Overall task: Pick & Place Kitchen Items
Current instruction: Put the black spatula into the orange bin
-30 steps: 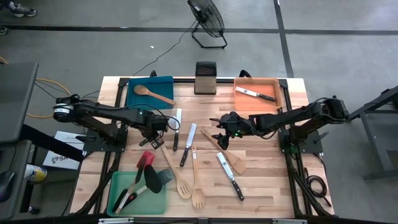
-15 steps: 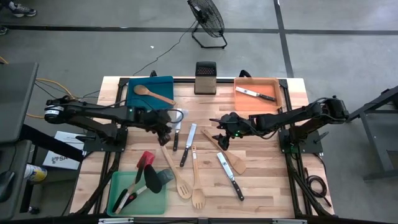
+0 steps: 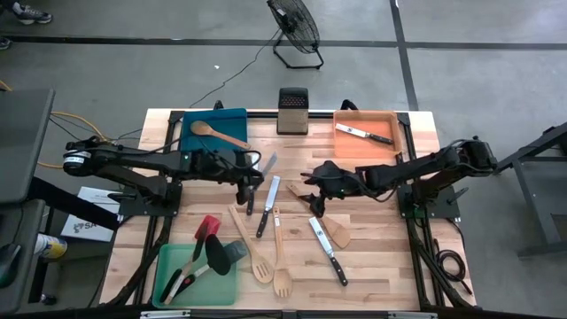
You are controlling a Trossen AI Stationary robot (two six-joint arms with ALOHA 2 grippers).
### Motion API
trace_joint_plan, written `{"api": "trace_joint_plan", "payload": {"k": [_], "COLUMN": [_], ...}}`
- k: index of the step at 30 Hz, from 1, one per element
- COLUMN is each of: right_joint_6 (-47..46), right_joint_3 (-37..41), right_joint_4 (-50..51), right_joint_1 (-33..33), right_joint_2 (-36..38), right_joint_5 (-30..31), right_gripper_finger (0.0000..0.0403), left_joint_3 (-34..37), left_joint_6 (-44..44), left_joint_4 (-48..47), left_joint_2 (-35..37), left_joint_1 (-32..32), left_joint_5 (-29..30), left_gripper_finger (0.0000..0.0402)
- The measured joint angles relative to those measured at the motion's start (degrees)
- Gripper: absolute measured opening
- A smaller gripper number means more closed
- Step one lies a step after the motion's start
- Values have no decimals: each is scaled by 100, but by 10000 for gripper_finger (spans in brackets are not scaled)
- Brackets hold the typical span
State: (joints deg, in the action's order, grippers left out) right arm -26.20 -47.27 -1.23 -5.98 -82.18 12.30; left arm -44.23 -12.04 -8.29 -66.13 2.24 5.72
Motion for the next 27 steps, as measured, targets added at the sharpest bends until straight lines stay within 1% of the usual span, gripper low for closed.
{"api": "trace_joint_plan", "payload": {"k": [3,7,10,14,16,21,27], "right_joint_6": [463,901,1059,1393,1445,1457,1748], "right_joint_3": [0,1,0,2,4,7,4], "right_joint_4": [-519,-961,-1303,-1707,-1893,-2046,-2740], "right_joint_1": [-81,-131,-126,-126,-124,-61,-61], "right_joint_2": [1,1,1,-75,-75,-80,-368], "right_joint_5": [111,282,186,-76,-88,-126,-188], "right_gripper_finger": [275,275,275,275,275,275,275], "left_joint_3": [-2,-2,-4,-4,-5,-7,-7], "left_joint_6": [263,664,885,1075,1154,1244,1378], "left_joint_4": [451,964,1258,1495,1621,1896,2192], "left_joint_2": [0,0,0,0,0,0,-2], "left_joint_1": [0,-2,-2,-4,-4,-4,-4], "left_joint_5": [-128,-537,-832,-1040,-1171,-1310,-1447], "left_gripper_finger": [63,63,63,63,63,63,63]}}
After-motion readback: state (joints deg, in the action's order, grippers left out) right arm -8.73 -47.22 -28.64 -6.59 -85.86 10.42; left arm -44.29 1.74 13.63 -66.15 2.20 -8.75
